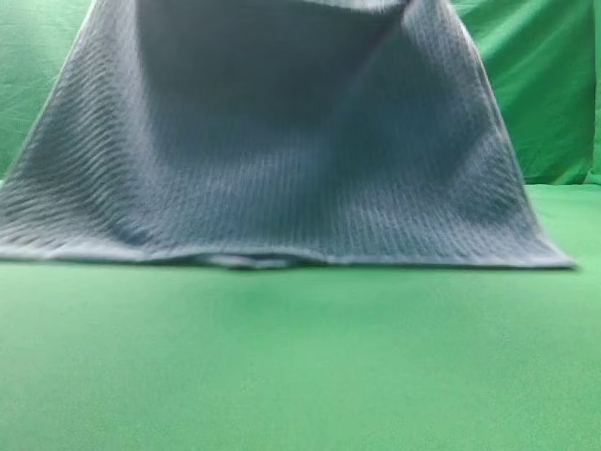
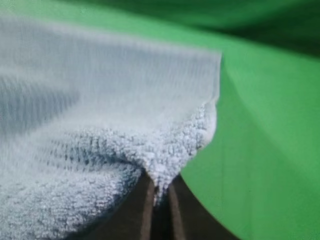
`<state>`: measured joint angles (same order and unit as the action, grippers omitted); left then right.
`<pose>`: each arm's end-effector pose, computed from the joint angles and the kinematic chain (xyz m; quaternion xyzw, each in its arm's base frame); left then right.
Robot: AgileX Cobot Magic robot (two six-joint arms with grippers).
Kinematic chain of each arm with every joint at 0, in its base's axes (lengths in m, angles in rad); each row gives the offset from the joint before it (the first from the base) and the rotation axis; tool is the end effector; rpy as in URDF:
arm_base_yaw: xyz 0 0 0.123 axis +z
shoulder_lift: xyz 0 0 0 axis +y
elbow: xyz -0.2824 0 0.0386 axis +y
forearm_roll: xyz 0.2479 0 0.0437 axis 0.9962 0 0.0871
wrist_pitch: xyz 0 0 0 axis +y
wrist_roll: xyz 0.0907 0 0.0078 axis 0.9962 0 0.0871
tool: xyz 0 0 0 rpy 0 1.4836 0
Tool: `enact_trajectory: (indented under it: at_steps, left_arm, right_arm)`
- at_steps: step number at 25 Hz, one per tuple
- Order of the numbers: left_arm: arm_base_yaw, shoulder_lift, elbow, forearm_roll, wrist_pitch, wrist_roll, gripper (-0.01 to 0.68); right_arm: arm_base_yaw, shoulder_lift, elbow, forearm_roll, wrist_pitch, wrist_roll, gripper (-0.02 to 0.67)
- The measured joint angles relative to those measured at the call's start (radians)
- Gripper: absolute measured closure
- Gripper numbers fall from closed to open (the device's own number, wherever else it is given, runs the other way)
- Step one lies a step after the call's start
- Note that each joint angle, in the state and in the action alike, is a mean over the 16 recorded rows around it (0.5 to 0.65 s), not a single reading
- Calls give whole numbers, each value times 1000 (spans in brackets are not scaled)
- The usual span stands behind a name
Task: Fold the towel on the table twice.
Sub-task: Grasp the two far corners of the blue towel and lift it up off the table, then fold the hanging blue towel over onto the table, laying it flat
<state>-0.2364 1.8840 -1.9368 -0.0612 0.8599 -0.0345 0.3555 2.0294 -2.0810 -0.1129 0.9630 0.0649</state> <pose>0.4242 -0.1065 0.3765 0.0832 0.9067 -0.0848 0.4048 0.4404 0.1545 0.3491 -0.1476 0.9180 0.0223 0.3675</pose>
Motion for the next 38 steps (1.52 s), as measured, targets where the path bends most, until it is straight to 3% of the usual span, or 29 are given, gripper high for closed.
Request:
enact_trajectory:
  at_steps: [8, 16, 26, 32, 38]
  left_arm:
    - [0, -17, -146, 45, -64, -12, 673]
    - [0, -38, -50, 62, -65, -52, 673]
    - [-1, -222, 306, 37, -122, -71, 673]
    - [-2, -368, 513, -58, -127, 2, 673]
    - [-2, -461, 631, -171, -53, 104, 673]
  right_arm:
    - [-5, 5, -255, -29, -3, -64, 649]
    - [-17, 16, -215, -29, 72, -75, 649]
    - [-23, -124, 71, -10, 120, -17, 649]
    - [-20, -310, 341, 11, 71, 16, 649]
    - [-18, -516, 637, 36, 3, 46, 649]
